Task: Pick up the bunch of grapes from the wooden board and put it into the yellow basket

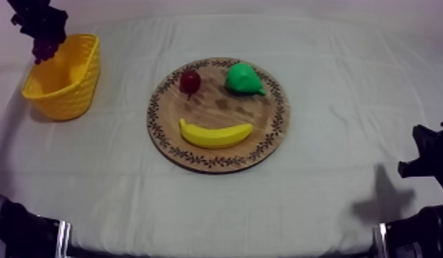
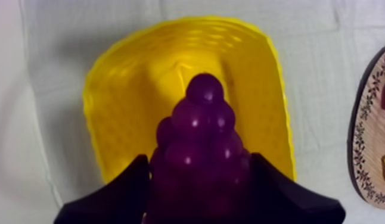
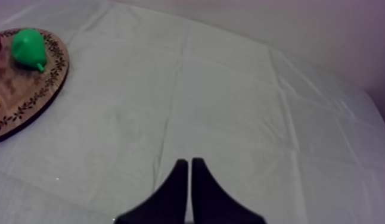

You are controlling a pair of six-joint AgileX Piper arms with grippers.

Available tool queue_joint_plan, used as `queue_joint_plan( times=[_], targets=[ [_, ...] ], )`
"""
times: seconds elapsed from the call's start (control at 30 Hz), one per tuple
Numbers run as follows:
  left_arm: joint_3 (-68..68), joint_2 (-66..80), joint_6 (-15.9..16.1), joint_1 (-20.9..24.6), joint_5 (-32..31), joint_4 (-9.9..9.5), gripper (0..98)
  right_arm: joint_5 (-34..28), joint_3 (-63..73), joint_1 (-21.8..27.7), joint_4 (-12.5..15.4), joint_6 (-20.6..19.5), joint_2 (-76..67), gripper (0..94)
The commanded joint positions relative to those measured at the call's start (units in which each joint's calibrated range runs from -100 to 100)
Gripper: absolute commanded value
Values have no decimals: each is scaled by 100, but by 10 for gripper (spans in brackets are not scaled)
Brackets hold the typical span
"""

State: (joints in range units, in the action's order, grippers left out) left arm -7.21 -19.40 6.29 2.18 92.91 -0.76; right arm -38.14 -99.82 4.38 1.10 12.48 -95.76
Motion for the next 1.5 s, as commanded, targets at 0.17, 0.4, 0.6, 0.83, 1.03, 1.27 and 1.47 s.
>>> queue_joint_plan(
  times=[0.17, 0.4, 0.6, 0.83, 1.03, 1.27, 1.47],
  targets=[
    [-53, -606, -64, 4, -81, 74, 408, 0, 4, -2, 0, -1, 0, 3],
    [-27, -1195, -108, 69, -239, 164, 484, 0, 4, -2, 0, -1, 0, 3],
    [-68, -1496, -123, 106, -313, 215, 635, 0, 4, -2, 0, -1, 0, 3],
    [4, -1487, -176, 118, -358, 207, 879, 0, 4, -2, 0, -1, 0, 3],
    [267, -1096, -243, 137, -575, 160, 840, 0, 4, -2, 0, -1, 0, 3],
    [923, -174, -339, 117, -1139, 210, 526, 0, 4, -2, 0, -1, 0, 3],
    [1736, 806, -333, 63, -1567, 305, 368, 0, 4, -2, 0, -1, 0, 3]
  ],
)
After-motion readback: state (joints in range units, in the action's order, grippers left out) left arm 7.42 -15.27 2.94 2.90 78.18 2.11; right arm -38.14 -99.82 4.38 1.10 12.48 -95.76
